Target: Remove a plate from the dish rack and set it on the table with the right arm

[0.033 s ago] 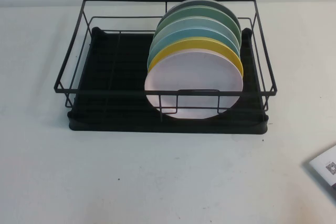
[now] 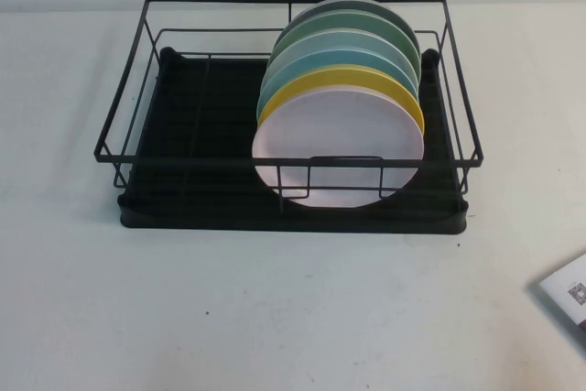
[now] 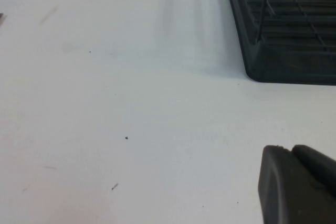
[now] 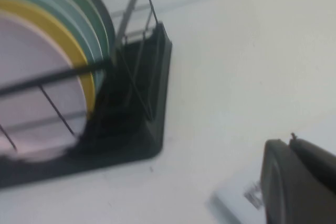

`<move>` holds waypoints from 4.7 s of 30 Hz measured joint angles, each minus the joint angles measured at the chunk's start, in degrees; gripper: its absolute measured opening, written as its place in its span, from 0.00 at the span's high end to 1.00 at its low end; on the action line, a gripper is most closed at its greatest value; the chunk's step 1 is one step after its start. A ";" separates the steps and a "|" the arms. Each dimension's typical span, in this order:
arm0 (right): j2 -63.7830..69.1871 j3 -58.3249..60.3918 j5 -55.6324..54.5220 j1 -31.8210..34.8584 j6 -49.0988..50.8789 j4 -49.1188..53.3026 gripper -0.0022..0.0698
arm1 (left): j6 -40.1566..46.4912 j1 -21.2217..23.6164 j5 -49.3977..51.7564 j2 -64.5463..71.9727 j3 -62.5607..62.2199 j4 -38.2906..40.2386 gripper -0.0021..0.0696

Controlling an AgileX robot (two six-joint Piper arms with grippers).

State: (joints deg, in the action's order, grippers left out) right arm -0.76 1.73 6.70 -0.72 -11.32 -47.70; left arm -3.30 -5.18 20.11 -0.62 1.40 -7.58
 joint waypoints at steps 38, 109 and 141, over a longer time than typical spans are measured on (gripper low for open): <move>44.32 -31.30 20.52 0.00 -16.49 -2.14 1.00 | 0.00 0.00 0.00 0.00 0.00 0.00 0.98; 96.03 -85.81 39.87 -23.62 -48.03 13.83 0.63 | 0.00 0.00 0.00 0.00 0.00 0.00 0.98; 102.74 -91.92 38.71 -24.45 -52.54 20.13 0.56 | 0.00 0.00 0.00 0.00 0.00 0.00 0.98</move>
State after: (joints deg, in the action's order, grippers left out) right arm 101.98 -90.19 45.41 -25.16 -63.86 -27.57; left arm -3.30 -5.18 20.11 -0.62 1.40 -7.58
